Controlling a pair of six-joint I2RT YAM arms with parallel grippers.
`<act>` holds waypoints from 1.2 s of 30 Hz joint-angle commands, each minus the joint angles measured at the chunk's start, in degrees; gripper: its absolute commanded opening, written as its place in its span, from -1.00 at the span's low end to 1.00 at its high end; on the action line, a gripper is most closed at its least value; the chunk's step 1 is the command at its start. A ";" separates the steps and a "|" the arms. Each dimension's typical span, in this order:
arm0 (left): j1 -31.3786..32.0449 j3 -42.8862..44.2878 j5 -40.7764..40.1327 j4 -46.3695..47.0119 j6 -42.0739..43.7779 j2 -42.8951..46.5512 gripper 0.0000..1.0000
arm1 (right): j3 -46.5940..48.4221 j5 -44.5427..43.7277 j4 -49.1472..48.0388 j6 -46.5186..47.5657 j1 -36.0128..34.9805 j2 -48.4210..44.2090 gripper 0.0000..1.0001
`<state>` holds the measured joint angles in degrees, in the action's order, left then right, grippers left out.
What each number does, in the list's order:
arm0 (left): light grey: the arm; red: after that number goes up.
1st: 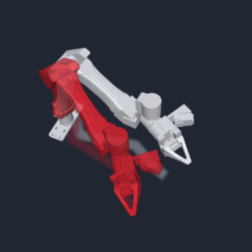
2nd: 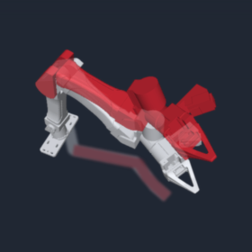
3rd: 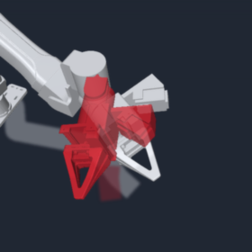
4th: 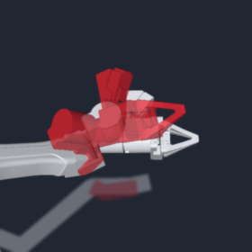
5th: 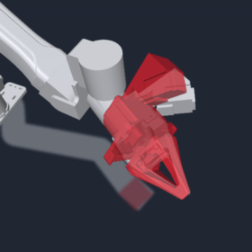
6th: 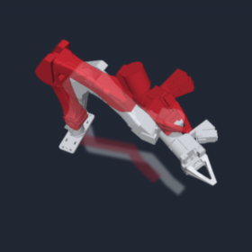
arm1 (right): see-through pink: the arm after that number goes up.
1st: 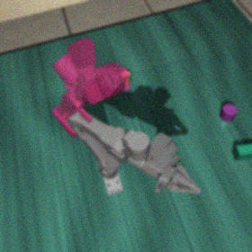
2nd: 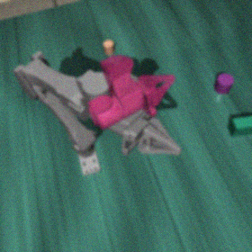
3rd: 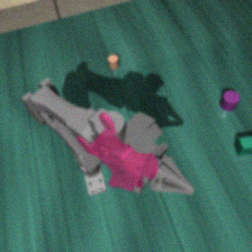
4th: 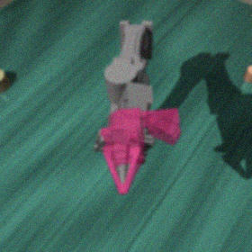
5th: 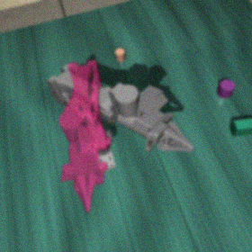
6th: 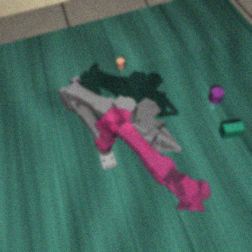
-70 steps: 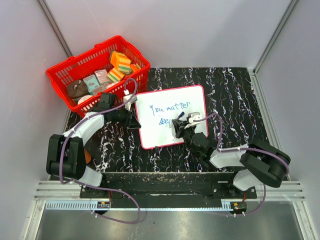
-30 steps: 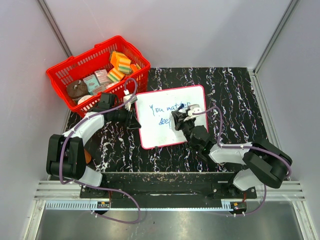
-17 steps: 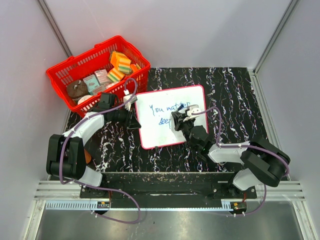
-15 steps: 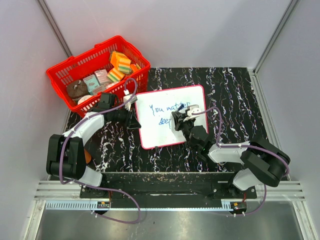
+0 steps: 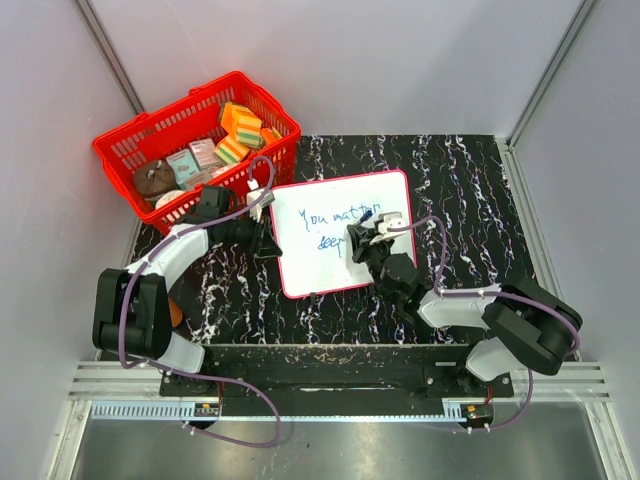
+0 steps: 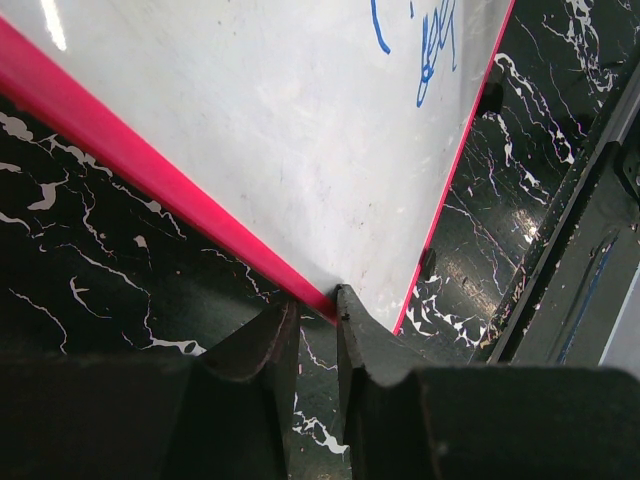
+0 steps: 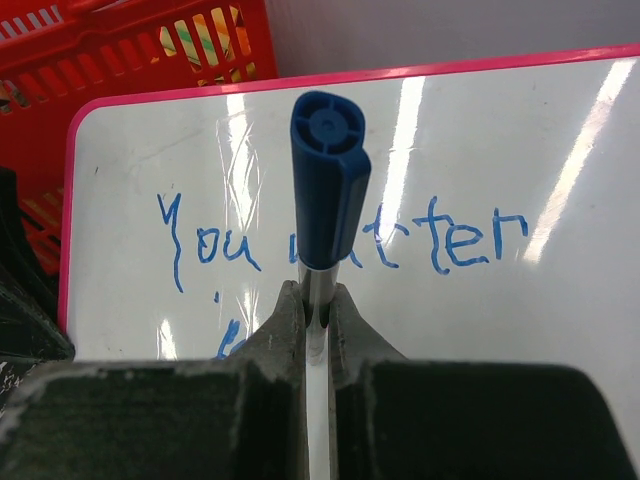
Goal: Write a sentence on the whiteboard
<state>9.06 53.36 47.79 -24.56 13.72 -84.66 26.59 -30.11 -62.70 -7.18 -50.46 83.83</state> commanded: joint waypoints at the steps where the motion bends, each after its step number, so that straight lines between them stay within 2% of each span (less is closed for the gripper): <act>1: 0.26 0.51 0.37 2.32 2.98 2.49 -1.00 | -1.10 -2.50 0.47 -0.55 0.45 -1.48 -1.00; 22: 0.26 0.43 0.29 2.41 2.98 2.48 -1.00 | -0.83 4.36 -2.25 -4.16 0.45 1.33 -1.00; 30: 0.26 0.51 0.20 2.41 2.90 2.57 -1.00 | -4.79 2.60 -4.64 -2.75 0.45 -7.18 -1.00; 36: 0.26 0.51 0.37 2.41 2.98 2.75 -1.00 | -2.77 0.93 -2.26 -1.35 2.73 -7.98 -1.00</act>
<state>9.08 53.36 47.79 -24.56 13.74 -84.36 21.74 -26.79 -64.66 -9.69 -49.67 76.44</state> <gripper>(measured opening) 0.219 0.068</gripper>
